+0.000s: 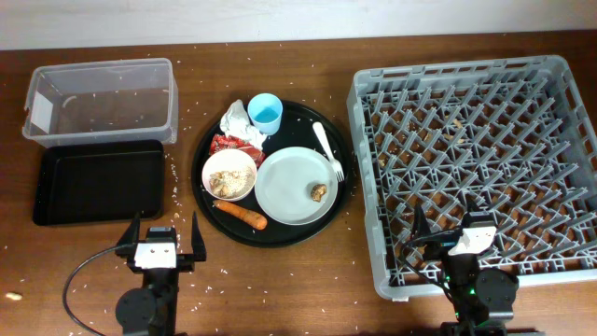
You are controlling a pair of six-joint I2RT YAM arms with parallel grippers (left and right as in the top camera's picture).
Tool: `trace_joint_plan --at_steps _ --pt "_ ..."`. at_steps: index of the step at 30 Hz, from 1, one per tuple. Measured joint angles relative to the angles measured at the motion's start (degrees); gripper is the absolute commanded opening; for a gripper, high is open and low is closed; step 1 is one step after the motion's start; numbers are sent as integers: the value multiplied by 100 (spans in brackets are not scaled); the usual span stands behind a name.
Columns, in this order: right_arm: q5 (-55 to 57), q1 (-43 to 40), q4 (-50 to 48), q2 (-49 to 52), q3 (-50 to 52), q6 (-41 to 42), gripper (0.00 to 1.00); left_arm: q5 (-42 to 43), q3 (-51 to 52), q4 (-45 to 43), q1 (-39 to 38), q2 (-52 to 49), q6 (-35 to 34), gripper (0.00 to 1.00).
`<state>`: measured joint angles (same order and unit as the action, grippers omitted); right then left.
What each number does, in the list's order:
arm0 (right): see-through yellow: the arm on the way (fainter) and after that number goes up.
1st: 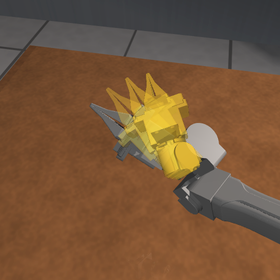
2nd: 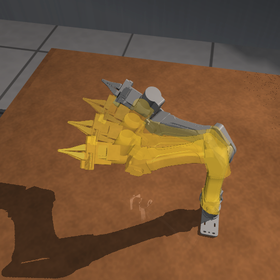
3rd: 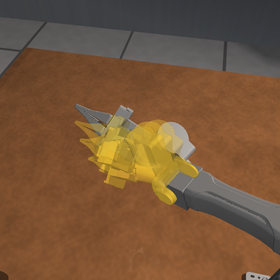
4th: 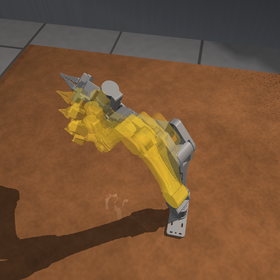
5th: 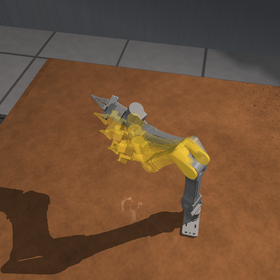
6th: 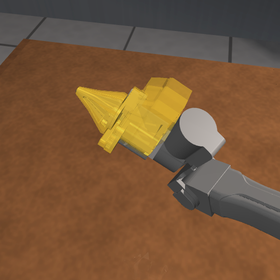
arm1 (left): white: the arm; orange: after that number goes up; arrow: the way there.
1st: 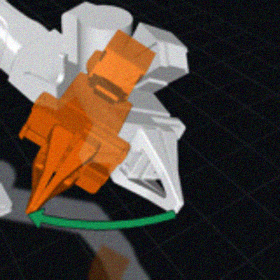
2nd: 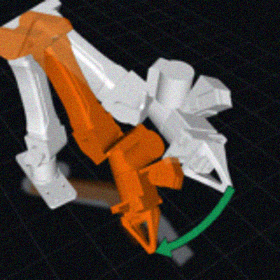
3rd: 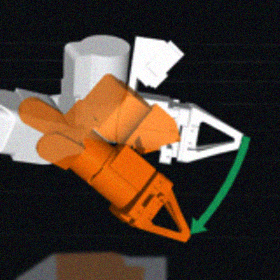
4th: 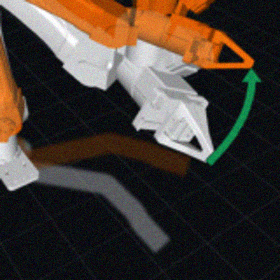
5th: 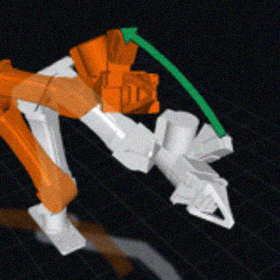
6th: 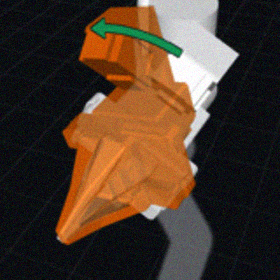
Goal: Sort waste into correct bins and load items into the dishwasher rack
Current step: 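Move both grippers from rest toward the black tray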
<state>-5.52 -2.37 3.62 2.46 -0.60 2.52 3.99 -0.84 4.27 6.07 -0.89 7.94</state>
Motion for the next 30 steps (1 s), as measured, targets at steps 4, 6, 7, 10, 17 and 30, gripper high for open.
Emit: trace_joint_plan --at_steps 4,6,7,10,17,30 --pt "0 0 0 0 0 0 98 0 0 0 0 0 -2 99" --pt "0 0 0 0 0 0 98 0 0 0 0 0 0 99" --pt "0 0 0 0 0 0 98 0 0 0 0 0 0 99" --pt "0 0 0 0 0 0 98 0 0 0 0 0 -2 99" --pt "0 -2 0 0 0 0 99 0 0 0 0 0 0 99" --pt "0 0 0 0 0 0 98 -20 0 -11 0 4 2 99"
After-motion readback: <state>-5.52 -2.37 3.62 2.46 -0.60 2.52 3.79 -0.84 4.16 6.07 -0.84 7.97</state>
